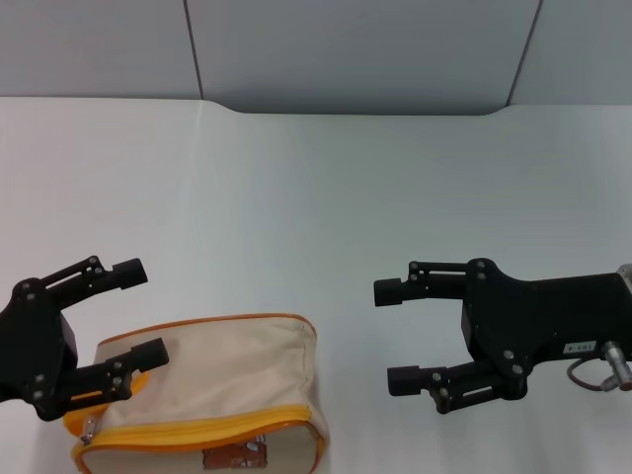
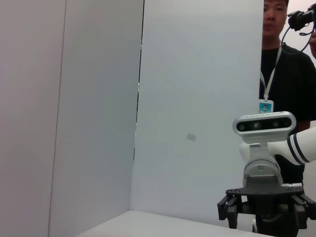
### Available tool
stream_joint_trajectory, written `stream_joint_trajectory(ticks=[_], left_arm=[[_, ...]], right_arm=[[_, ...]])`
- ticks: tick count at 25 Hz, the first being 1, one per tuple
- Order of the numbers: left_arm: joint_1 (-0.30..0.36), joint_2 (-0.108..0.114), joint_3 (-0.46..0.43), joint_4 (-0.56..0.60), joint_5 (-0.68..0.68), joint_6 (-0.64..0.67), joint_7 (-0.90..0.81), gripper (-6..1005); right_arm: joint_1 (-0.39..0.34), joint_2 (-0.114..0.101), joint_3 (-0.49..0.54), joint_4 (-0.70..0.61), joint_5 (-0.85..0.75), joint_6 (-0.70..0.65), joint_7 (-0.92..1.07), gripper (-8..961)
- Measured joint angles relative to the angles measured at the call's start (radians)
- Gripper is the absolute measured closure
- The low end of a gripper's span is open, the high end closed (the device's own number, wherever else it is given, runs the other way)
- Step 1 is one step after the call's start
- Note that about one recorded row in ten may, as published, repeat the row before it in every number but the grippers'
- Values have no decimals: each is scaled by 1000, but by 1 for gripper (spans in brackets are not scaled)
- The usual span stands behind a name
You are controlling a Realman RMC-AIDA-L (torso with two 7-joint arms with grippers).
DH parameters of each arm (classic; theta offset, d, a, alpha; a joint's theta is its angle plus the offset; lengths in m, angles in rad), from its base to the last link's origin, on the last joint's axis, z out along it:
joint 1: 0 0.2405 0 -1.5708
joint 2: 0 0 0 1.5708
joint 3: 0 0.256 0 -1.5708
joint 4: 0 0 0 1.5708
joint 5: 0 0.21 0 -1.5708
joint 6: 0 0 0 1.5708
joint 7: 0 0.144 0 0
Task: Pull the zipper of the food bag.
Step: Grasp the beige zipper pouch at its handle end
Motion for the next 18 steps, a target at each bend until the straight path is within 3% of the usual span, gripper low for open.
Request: stream_joint_trajectory(ticks=[11,18], left_arm=[[18,1,30,4,-22,1,-1,175],[100,9,86,67,-111,4,3,175]], right_arm=[[-18,4,2,3,0,10,-15,119],[-18,5,17,7,2,40,-15,119]])
